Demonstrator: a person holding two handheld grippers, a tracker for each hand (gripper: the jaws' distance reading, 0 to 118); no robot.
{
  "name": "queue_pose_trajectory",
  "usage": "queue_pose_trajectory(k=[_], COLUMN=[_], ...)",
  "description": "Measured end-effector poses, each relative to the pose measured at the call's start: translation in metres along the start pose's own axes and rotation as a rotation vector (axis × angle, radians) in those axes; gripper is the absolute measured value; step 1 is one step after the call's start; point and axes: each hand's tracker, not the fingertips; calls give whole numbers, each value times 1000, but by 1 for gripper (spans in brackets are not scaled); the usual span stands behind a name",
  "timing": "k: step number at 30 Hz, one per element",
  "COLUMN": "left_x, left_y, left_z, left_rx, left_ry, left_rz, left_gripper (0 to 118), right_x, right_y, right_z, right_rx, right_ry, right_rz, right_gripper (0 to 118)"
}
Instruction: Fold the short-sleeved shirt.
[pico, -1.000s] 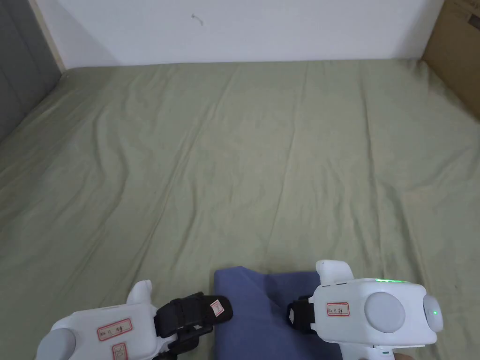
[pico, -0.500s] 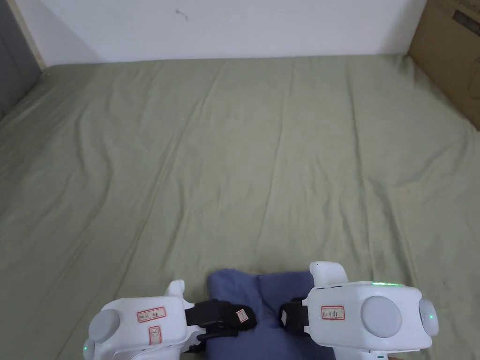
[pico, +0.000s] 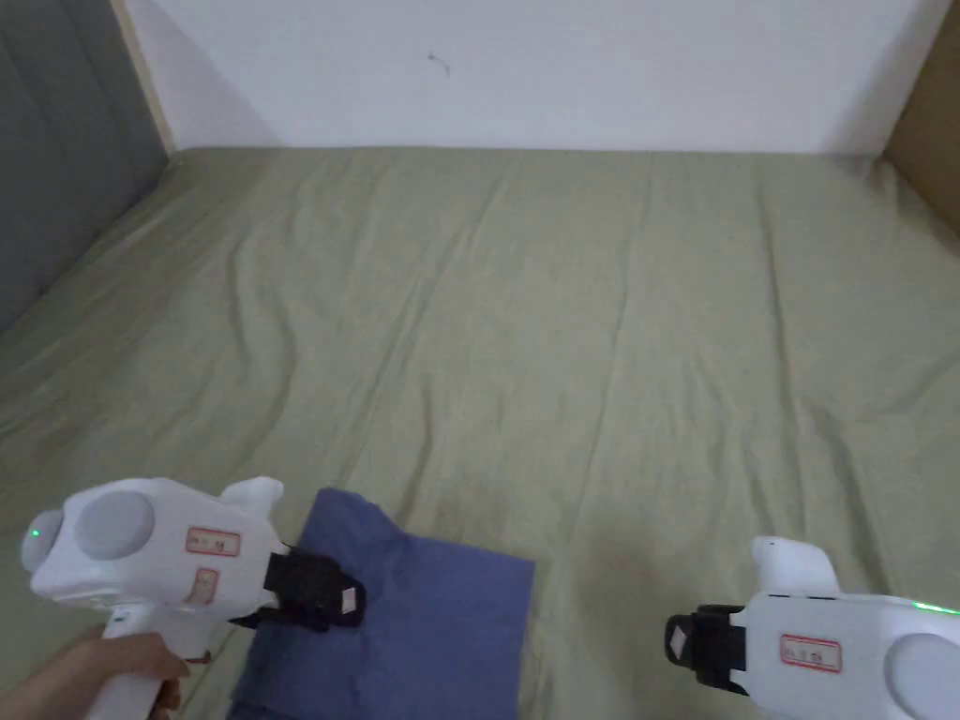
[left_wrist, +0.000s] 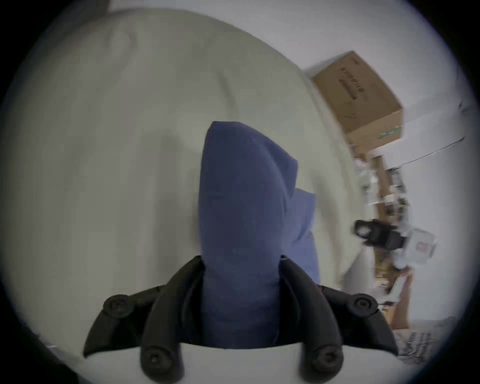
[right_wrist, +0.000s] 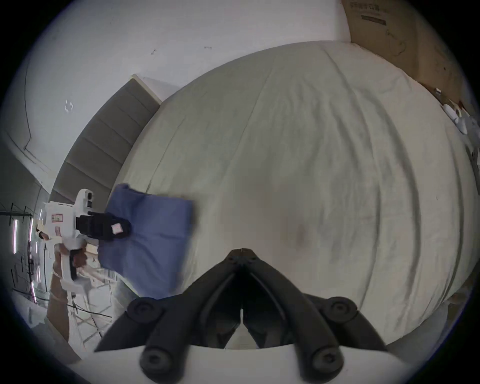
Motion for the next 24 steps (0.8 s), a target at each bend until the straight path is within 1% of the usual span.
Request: queue_pose_trajectory(k=[3,4,6,9,10,11,12,13,14,15,16,17,19,20,21,22,23,24], left_x=[-36,-47,-67,-92,-100,-106,-112,-114,-119,-121,-119,-116,-108,-100,-90,-81,-67,-54], left_y=[13,16,20,22,22,21,21,20,20,20,19,18,18,17,15,13,10,6], left_z=[37,45,57,63,63,63,64,65,68,72,77,82,89,92,94,95,95,92], left_rx=[-23,-31,-60,-89,-92,-79,-71,-62,-32,-3,39,81,111,113,121,139,147,162], left_ry=[290,367,566,839,884,890,909,898,919,929,932,900,883,872,836,799,727,659], left_rz=[6,5,-48,-143,-144,-121,-102,-79,-32,6,36,57,71,67,65,57,18,4], left_gripper=[32,32,32,32,32,36,51,79,98,107,107,107,107,102,85,38,0,0], right_x=[11,14,22,26,26,27,27,27,27,26,24,23,21,19,17,17,16,15], right_y=[1,1,0,-2,-2,-2,-3,-3,-3,-2,-2,-2,-2,-1,-2,-3,-3,-4], right_z=[0,0,-1,-2,-2,-3,-3,-3,-3,-3,-4,-4,-5,-6,-6,-6,-6,-7], right_rx=[7,5,1,-4,-8,-10,-11,-13,-14,-15,-16,-18,-19,-22,-23,-23,-22,-23], right_ry=[-10,-12,-6,-28,-38,-40,-38,-37,-36,-36,-36,-36,-34,-33,-30,-25,-19,-14], right_rz=[-51,-67,-100,-113,-113,-113,-115,-117,-117,-114,-109,-102,-92,-87,-82,-76,-73,-73], right_gripper=[0,0,0,0,0,0,0,0,0,0,0,0,0,0,0,0,0,0])
